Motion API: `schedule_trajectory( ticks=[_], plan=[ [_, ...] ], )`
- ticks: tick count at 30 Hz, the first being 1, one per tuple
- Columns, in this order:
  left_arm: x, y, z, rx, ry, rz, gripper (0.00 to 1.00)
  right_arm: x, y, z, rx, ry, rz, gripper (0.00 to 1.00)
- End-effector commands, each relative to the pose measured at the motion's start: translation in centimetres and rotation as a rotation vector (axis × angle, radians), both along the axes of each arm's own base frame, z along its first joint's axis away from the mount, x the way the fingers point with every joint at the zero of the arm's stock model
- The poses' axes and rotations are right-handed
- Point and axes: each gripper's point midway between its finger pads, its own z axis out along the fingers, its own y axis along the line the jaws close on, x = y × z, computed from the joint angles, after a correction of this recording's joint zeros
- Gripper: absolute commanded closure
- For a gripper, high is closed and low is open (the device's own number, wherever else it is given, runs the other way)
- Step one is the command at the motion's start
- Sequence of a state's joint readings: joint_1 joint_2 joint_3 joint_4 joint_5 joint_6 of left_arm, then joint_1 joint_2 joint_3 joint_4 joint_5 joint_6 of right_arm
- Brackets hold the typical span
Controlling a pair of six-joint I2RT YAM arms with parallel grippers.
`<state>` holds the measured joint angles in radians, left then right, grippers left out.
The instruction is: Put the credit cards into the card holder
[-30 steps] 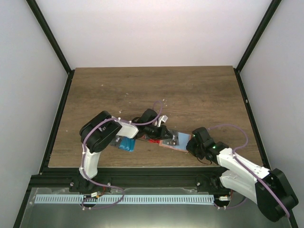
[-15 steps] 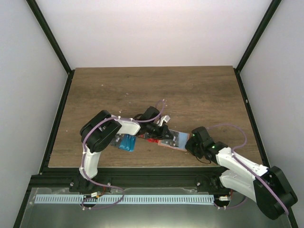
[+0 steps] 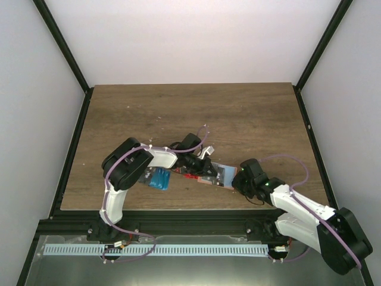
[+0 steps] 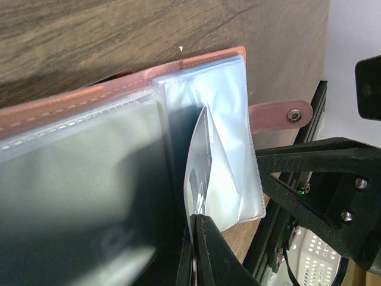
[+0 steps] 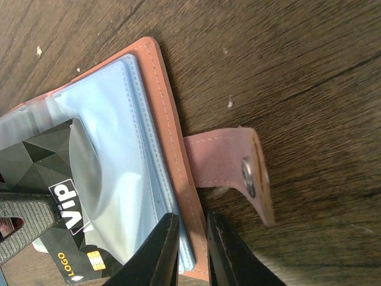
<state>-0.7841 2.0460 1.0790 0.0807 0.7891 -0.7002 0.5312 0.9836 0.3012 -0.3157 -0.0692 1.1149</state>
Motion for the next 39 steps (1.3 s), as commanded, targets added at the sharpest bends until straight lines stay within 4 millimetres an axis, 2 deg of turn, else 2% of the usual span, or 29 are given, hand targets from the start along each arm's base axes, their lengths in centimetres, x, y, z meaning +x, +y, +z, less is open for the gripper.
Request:
schedule_trajectory(
  ticks=[1,5,15,21,39],
  plan=[
    [-0.5,2.0,-2.3,0.11,0.034,0.035,0.96,-1.2,-0.7,-1.3,-0.038,0.062,0.006,0.84],
    [0.2,2.8,-2.0,0.111,0.011,0.083,0.96,-1.3,-0.9,-1.5,-0.037,0.058,0.002,0.83],
    [-0.2,3.0,-2.0,0.099,0.049,0.097,0.96,-1.3,-0.8,-1.5,-0.039,0.061,0.005,0.83],
    [-0.7,2.7,-2.3,0.094,0.085,0.062,0.96,-1.3,-0.7,-1.6,-0.035,0.062,0.012,0.83],
    [0.1,1.2,-3.4,0.111,0.109,-0.003,0.96,-1.2,-0.3,-1.5,-0.029,0.049,0.046,0.82]
  ],
)
